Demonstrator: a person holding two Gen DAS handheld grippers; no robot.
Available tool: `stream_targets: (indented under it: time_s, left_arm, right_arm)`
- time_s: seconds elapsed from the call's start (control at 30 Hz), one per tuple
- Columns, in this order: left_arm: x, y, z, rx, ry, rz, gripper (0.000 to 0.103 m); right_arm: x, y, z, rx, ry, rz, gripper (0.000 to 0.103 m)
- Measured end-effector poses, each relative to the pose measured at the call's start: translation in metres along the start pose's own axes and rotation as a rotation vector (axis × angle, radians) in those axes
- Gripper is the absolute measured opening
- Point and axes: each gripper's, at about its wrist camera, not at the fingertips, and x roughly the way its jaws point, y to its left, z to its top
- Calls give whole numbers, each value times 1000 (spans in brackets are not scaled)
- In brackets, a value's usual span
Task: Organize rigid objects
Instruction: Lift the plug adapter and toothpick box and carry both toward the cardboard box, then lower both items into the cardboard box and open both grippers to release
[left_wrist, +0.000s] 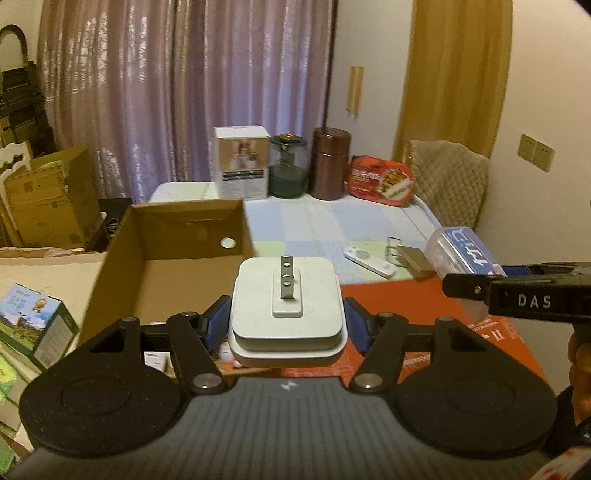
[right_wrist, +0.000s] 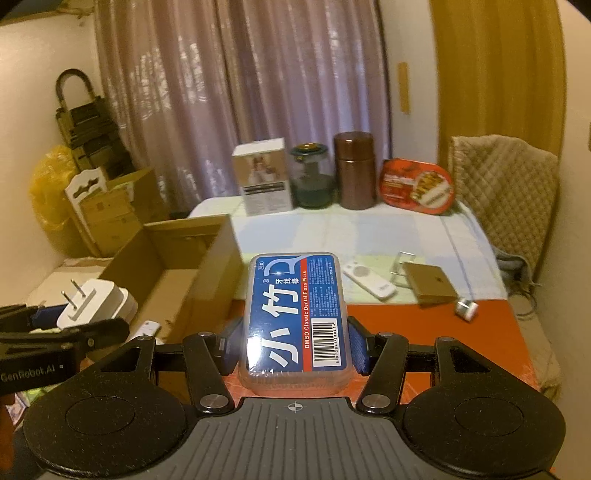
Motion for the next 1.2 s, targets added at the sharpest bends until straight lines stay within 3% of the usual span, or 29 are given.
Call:
stream_targets:
  time_s: [0.57,1.2]
  left_arm:
    - [1,59,8,-40,7,78,60]
    - [41,139,7,-75,78,148,60]
  right_arm:
    - [41,51,11,-76,30,83,54]
    - [114,112,20,-118,109,195,53]
